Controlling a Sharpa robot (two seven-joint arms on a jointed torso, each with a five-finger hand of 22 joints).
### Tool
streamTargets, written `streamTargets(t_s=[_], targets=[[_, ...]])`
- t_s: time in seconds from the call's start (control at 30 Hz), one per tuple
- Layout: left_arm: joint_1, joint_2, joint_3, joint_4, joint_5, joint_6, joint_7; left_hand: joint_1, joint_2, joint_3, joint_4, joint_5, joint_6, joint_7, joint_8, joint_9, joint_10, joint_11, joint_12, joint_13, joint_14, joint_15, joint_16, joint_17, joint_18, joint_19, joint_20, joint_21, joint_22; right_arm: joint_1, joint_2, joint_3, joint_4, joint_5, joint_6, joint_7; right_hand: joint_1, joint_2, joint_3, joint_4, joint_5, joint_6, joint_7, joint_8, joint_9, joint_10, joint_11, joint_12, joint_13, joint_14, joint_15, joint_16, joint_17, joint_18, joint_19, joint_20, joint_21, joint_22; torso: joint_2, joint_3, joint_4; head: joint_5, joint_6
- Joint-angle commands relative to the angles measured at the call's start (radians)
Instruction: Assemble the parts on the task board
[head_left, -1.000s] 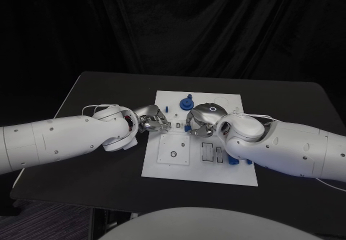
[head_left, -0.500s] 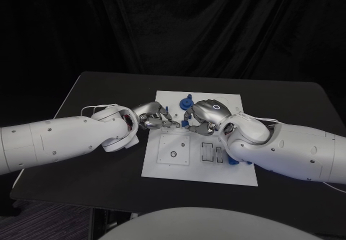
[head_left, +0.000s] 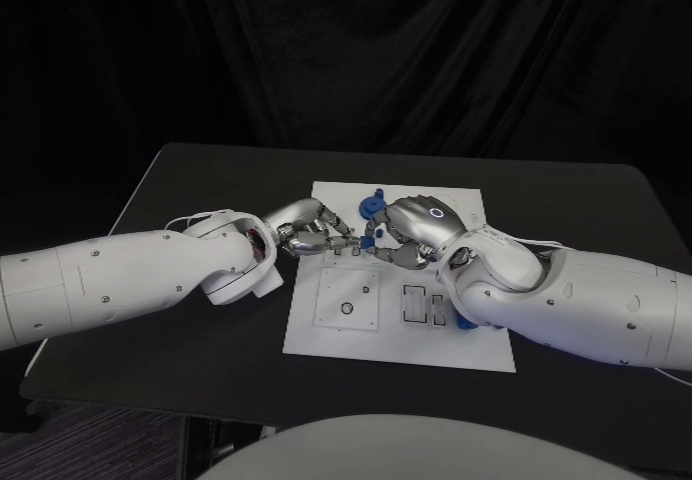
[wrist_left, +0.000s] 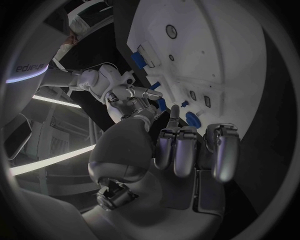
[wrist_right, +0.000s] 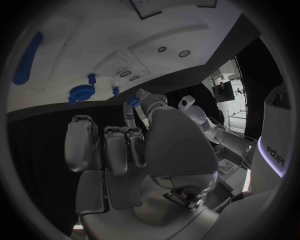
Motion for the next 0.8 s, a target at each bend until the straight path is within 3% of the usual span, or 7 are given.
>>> streamTargets(t_s=[0.03, 0.27, 0.53, 0.7, 0.73, 0.8], targets=[[-0.002, 0.004, 0.001, 0.001, 0.057, -0.003, 0.041, 0.022, 0.001, -0.010, -0.002, 0.020, 0.009, 0.001, -0.006, -0.011, 0.106, 0.006, 0.003, 0.263, 0.107, 0.006, 0.003, 0.263, 0.012, 0.000, 0.007, -0.005, 0.162, -0.003, 0.000, 0.000, 0.008, -0.007, -0.043, 0.010, -0.007, 0.002, -0.001, 0.003, 0.004, 0.025, -0.025, 0.004, 0.071, 0.045, -0.005, 0.002, 0.200, 0.090, -0.009, -0.001, 0.240, -0.016, -0.002, -0.003, 0.000, 0.193, 0.000, 0.0007, 0.0010, -0.001, 0.000], [-0.004, 0.006, 0.001, 0.000, 0.061, 0.012, 0.027, 0.047, 0.012, -0.022, -0.001, 0.058, 0.016, 0.000, -0.006, -0.033, 0.106, 0.005, 0.003, 0.263, 0.107, 0.006, 0.003, 0.263, 0.013, -0.002, 0.008, -0.008, 0.161, -0.003, -0.001, 0.000, 0.020, -0.007, -0.064, 0.014, -0.010, 0.002, -0.002, 0.005, 0.001, 0.025, -0.026, 0.004, 0.073, 0.046, -0.005, 0.002, 0.201, 0.091, -0.009, -0.001, 0.240, -0.016, -0.002, -0.003, 0.000, 0.193, 0.001, -0.0001, 0.0006, 0.001, 0.000], [-0.005, 0.011, 0.001, -0.001, 0.062, 0.018, 0.024, 0.050, 0.015, -0.029, 0.003, 0.069, 0.020, 0.000, -0.005, -0.041, 0.106, 0.005, 0.003, 0.263, 0.107, 0.006, 0.003, 0.263, 0.013, -0.004, 0.008, -0.009, 0.160, -0.003, 0.001, 0.000, 0.024, -0.007, -0.070, 0.016, -0.011, 0.001, -0.003, 0.006, 0.000, 0.024, -0.026, 0.003, 0.075, 0.046, -0.006, 0.003, 0.201, 0.090, -0.010, -0.001, 0.239, -0.016, -0.003, -0.004, -0.001, 0.192, 0.001, 0.0001, 0.0002, -0.001, 0.000], [-0.006, 0.015, 0.001, -0.001, 0.062, 0.013, 0.036, 0.076, 0.025, -0.038, 0.003, 0.126, 0.040, -0.006, -0.001, -0.061, 0.106, 0.000, 0.003, 0.263, 0.107, 0.003, 0.003, 0.263, 0.013, -0.002, 0.005, -0.008, 0.164, -0.003, 0.004, 0.000, 0.027, -0.007, -0.069, 0.018, -0.012, 0.001, -0.003, 0.007, -0.001, 0.023, -0.026, 0.003, 0.076, 0.047, -0.006, 0.003, 0.202, 0.090, -0.010, -0.001, 0.240, -0.016, -0.002, -0.004, 0.000, 0.193, 0.001, 0.0001, 0.0007, -0.001, 0.000], [-0.006, 0.015, 0.001, -0.001, 0.062, 0.013, 0.037, 0.085, 0.028, -0.038, 0.001, 0.153, 0.044, -0.007, 0.000, -0.067, 0.106, -0.001, 0.003, 0.263, 0.107, 0.001, 0.003, 0.263, 0.013, -0.001, 0.004, -0.008, 0.165, -0.003, 0.005, 0.000, 0.027, -0.007, -0.069, 0.018, -0.012, 0.001, -0.003, 0.007, -0.001, 0.023, -0.026, 0.003, 0.076, 0.047, -0.006, 0.003, 0.202, 0.090, -0.010, -0.001, 0.240, -0.016, -0.002, -0.004, 0.000, 0.193, 0.001, 0.0000, 0.0005, -0.001, 0.000], [-0.007, 0.016, 0.001, -0.001, 0.062, 0.013, 0.040, 0.091, 0.030, -0.041, 0.002, 0.178, 0.049, -0.009, 0.001, -0.074, 0.106, -0.003, 0.003, 0.263, 0.107, 0.000, 0.003, 0.263, 0.012, -0.001, 0.002, -0.008, 0.166, -0.003, 0.006, 0.000, 0.027, -0.007, -0.069, 0.019, -0.013, 0.002, -0.003, 0.008, -0.002, 0.023, -0.026, 0.003, 0.076, 0.047, -0.006, 0.003, 0.202, 0.090, -0.010, -0.002, 0.239, -0.015, -0.003, -0.004, -0.001, 0.192, 0.001, 0.0000, 0.0004, -0.001, 0.000]])
